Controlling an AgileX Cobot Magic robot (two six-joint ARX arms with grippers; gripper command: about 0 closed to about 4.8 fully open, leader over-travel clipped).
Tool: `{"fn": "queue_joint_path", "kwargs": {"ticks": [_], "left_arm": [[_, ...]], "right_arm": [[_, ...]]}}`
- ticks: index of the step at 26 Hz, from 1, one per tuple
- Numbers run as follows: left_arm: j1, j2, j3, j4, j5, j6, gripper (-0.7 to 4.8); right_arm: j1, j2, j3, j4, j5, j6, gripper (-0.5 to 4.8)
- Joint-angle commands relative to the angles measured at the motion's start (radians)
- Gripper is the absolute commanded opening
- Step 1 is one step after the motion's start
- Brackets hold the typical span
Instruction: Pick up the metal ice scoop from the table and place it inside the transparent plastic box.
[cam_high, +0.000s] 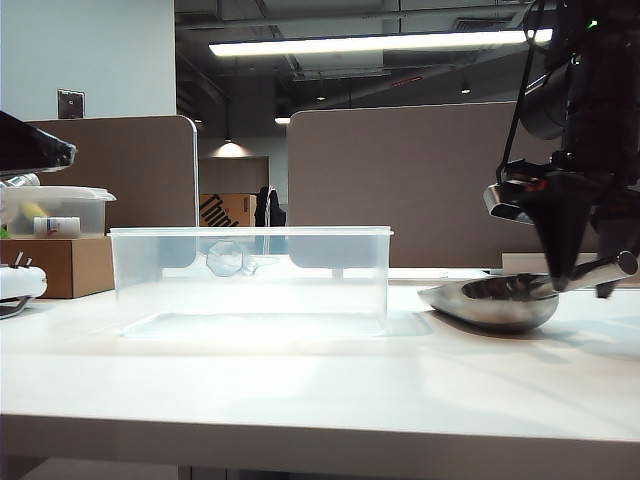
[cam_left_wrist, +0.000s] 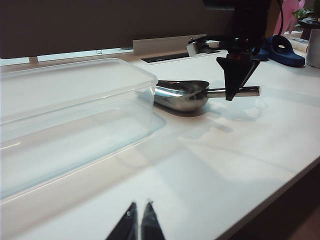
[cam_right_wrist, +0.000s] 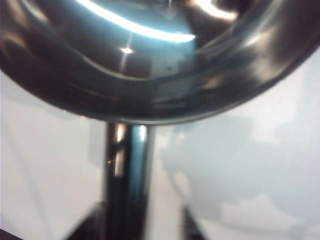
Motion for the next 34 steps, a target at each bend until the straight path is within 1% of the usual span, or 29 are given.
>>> {"fn": "queue_joint_path", "kwargs": {"ticks": [1,2,5,6,7,11,14,18,20,22,24,27,29,31,32,34], "left_arm": [[0.0,0.0,-0.001,0.013,0.002,0.0,0.21],[0.0,0.0,-0.001,0.013,0.002,0.0,0.21],[0.0,0.0,-0.001,0.013,0.002,0.0,0.21],[0.0,0.0,-0.001,0.013,0.002,0.0,0.21],[0.0,0.0,-0.001,0.013,0.002,0.0,0.21],[0.0,0.0,-0.001,0.013,0.002,0.0,0.21],[0.0,0.0,-0.001,0.013,0.002,0.0,0.21],[0.013,-0.001,0.0,0.013,0.003,0.0,0.21],[0.042,-0.001,0.0,0.013,0.005,0.0,0.21],[0.091,-0.001,0.0,0.013,0.005,0.0,0.21],[0.154,-0.006,0.0,0.012,0.005,0.0,0.21],[0.244,-0.025,0.0,0.013,0.002,0.0,0.21],[0.292,-0.043,0.0,0.013,0.002,0.0,0.21],[0.329,-0.063,0.0,0.013,0.002,0.0,0.21],[0.344,-0.071,0.0,0.013,0.002,0.0,0.21],[0.367,-0.079,0.0,0.014,0.002,0.0,0.21]], "right_arm": [[0.004,-0.001,0.005,0.003,0.002,-0.016,1.78],[0.004,0.0,0.005,0.003,0.002,-0.023,1.58],[0.006,0.004,0.005,-0.005,0.002,-0.037,0.38],[0.009,0.004,0.005,-0.005,0.002,-0.037,-0.14],[0.009,0.004,0.005,-0.002,0.002,-0.036,-0.06],[0.009,0.004,0.006,0.009,0.012,-0.036,-0.06],[0.01,-0.009,0.007,0.029,0.088,-0.031,-0.06],[0.009,-0.07,0.01,0.093,0.134,-0.032,-0.06],[0.009,-0.1,0.032,0.097,0.132,-0.05,-0.06],[0.009,-0.103,0.093,0.046,0.132,-0.102,-0.06],[0.01,-0.102,0.153,0.006,0.132,-0.129,-0.06],[0.021,-0.102,0.254,-0.044,0.121,-0.134,-0.06],[0.041,-0.102,0.321,-0.072,0.11,-0.166,-0.06],[0.068,-0.102,0.372,-0.072,0.066,-0.191,-0.06],[0.077,-0.102,0.39,-0.069,0.047,-0.196,-0.06],[0.114,-0.101,0.416,-0.055,0.039,-0.224,-0.06]]}}
